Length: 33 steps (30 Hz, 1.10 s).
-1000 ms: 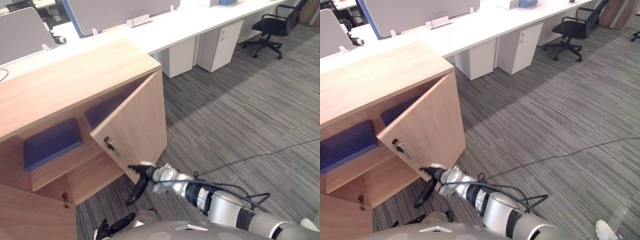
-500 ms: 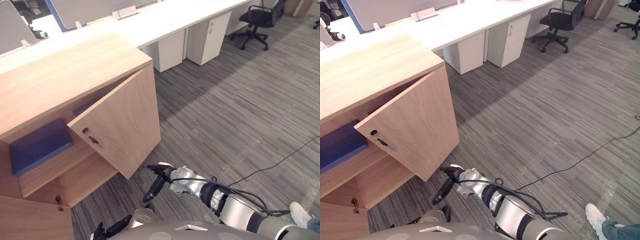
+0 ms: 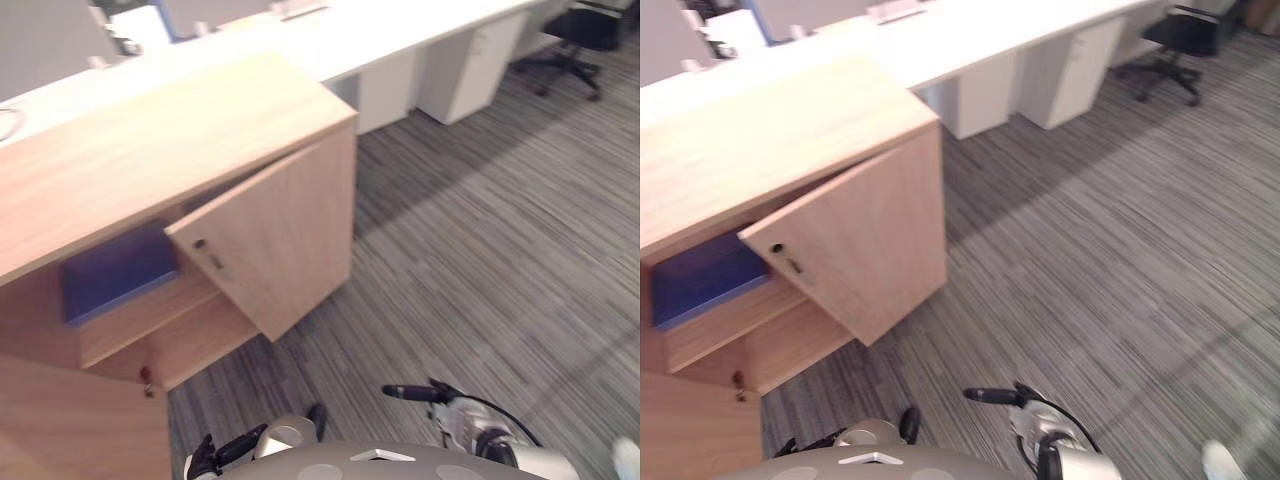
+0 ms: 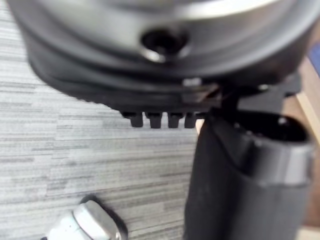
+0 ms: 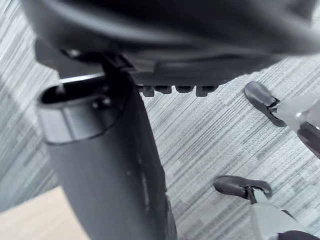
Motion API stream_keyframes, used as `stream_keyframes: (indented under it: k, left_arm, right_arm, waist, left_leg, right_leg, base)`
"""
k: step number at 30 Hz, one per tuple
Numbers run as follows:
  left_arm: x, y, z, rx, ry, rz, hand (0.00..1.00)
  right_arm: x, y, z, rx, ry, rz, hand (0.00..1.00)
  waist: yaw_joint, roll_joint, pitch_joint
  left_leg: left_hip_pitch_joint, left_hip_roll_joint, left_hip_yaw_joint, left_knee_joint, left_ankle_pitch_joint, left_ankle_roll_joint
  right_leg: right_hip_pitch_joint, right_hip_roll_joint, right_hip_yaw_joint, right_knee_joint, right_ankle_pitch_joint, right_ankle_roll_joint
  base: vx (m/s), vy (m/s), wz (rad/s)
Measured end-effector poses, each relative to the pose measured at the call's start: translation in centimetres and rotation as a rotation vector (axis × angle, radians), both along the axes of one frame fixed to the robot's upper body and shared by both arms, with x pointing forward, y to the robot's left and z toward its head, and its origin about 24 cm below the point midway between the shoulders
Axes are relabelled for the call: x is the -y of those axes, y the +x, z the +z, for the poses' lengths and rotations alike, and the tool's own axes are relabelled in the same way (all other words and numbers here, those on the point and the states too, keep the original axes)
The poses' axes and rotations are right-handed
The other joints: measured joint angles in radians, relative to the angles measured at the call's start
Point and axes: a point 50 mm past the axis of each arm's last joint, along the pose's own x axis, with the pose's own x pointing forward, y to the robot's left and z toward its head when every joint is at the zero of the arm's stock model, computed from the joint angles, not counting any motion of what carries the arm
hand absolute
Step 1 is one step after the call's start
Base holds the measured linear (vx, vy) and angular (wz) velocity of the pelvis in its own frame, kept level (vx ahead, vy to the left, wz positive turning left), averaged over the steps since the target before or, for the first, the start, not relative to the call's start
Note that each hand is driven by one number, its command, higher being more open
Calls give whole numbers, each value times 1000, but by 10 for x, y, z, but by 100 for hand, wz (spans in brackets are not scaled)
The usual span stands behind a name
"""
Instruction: Walk over to the cabinet, pick up the folder, carry it to the office cabinet, place the folder inside the office cabinet, then close the office cabinet door
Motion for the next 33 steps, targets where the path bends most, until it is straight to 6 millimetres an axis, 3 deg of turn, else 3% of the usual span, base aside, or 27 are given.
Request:
stream_keyframes:
  k: [1, 2, 3, 4, 5, 6, 8, 9, 11, 13, 14, 15, 17, 19, 21, 24, 30, 33]
  left_arm:
    - [1, -2, -1, -8, -8, -6, 100]
    - [2, -5, -1, -16, -14, -11, 100]
    - [1, -6, -1, -17, -14, -13, 100]
    - [-4, -9, 0, -23, -5, -16, 100]
    - [-11, -12, 1, -29, 13, -15, 100]
    - [-14, -12, 1, -30, 21, -15, 100]
    - [-25, -11, 4, -17, 52, 11, 100]
    - [-26, -10, 5, -11, 56, 25, 100]
    - [-26, -6, 6, 8, 61, 49, 100]
    - [-26, -3, 7, 34, 64, 81, 100]
    - [-30, -4, 9, 46, 78, 117, 100]
    - [-31, -4, 9, 48, 79, 138, 100]
    - [-22, -1, 7, 60, 53, 181, 100]
    - [-12, -13, 2, 10, 12, 218, 100]
    - [-10, -18, 1, -13, -2, 232, 100]
    - [-6, -19, 0, -26, -17, 214, 100]
    - [-2, 2, 1, 24, -25, 139, 100]
    - [-4, 30, 6, 102, -16, 99, 100]
  right_arm:
    - [9, -9, 0, 2, -2, -95, 100]
    - [18, -18, 0, 9, -2, -211, 100]
    - [21, -21, 0, 16, 3, -262, 100]
    - [22, -26, 0, 26, 16, -351, 100]
    - [21, -25, -1, 47, 37, -420, 100]
    - [20, -25, -1, 57, 46, -452, 100]
    - [15, -19, -1, 99, 55, -497, 100]
    - [13, -18, 0, 108, 56, -498, 100]
    - [8, -15, 0, 126, 48, -452, 100]
    - [-1, -16, -2, 109, 53, -399, 100]
    - [-13, -16, -5, 96, 73, -383, 100]
    - [-17, -18, -6, 86, 80, -377, 100]
    - [-21, -22, -8, 70, 81, -366, 100]
    - [-25, -23, -9, 76, 86, -369, 100]
    - [-31, -31, -12, 50, 98, -372, 100]
    - [-36, -33, -13, 37, 105, -350, 100]
    - [-42, -36, -14, 32, 117, -366, 100]
    - [-45, -31, -13, 47, 120, -364, 100]
  waist:
    - [-16, 7, -5]
    - [-32, 14, -11]
    - [-40, 20, -14]
    - [-51, 24, -18]
    - [-62, 30, -22]
    - [-64, 34, -23]
    - [-62, 30, -17]
    - [-63, 29, -15]
    - [-72, 28, -9]
    - [-88, 15, 0]
    - [-93, -29, 4]
    - [-96, -50, 5]
    - [-97, -41, -4]
    - [-91, -10, -8]
    - [-98, -8, -10]
    - [-115, -11, -12]
    - [-122, -15, -21]
    - [-130, -23, -11]
  left_leg:
    - [10, -31, -47, -1, 6, 14]
    - [19, -64, -109, 0, 16, 30]
    - [25, -79, -138, 2, 24, 43]
    - [35, -97, -194, 6, 34, 65]
    - [41, -100, -246, 11, 37, 70]
    - [41, -99, -271, 19, 37, 70]
    - [47, -103, -341, 32, 36, 68]
    - [50, -105, -355, 36, 34, 66]
    - [64, -110, -430, 68, 7, 49]
    - [56, -122, -478, 110, -37, 39]
    - [50, -142, -500, 128, -54, 20]
    - [46, -145, -518, 137, -64, 3]
    - [30, -111, -552, 159, -80, -31]
    - [23, -28, -553, 123, -76, -55]
    - [27, 24, -542, 87, -60, -83]
    - [43, 55, -531, 47, -48, -99]
    - [61, 50, -520, 41, -48, -101]
    - [30, 23, -567, 100, -62, -122]
  right_leg:
    - [-1, -54, -5, 94, -30, -23]
    - [-9, -119, 8, 225, -61, -87]
    - [-17, -146, 37, 289, -69, -125]
    - [-49, -167, 158, 385, -69, -153]
    - [-79, -135, 294, 428, -106, -143]
    - [-92, -112, 346, 435, -134, -136]
    - [-172, -22, 546, 430, -218, -100]
    - [-193, 0, 596, 427, -234, -89]
    - [-254, 87, 801, 395, -260, -48]
    - [-269, 100, 866, 318, -248, -27]
    - [-269, 85, 872, 245, -228, -17]
    - [-267, 79, 856, 249, -186, 3]
    - [-261, 100, 780, 241, -166, -8]
    - [-223, 158, 713, 160, -144, -31]
    - [-181, 188, 660, 94, -115, -44]
    - [-147, 205, 627, 52, -94, -52]
    - [-73, 202, 593, -22, -60, -53]
    - [-45, 199, 533, -24, -65, -61]
  base:
    - [97, 268, 184]
    - [111, 168, 155]
    - [163, 154, 158]
    - [166, 48, 143]
    - [173, -11, 133]
    - [125, -64, 118]
    - [67, -65, 95]
    - [38, -86, 81]
    - [9, -148, 96]
    - [-32, -233, 101]
    - [-21, -291, 95]
    - [6, -330, 94]
    - [-17, -311, 65]
    - [-12, -235, 29]
    - [71, -197, 42]
    - [96, -106, 25]
    - [120, 4, 13]
    - [72, 5, 71]
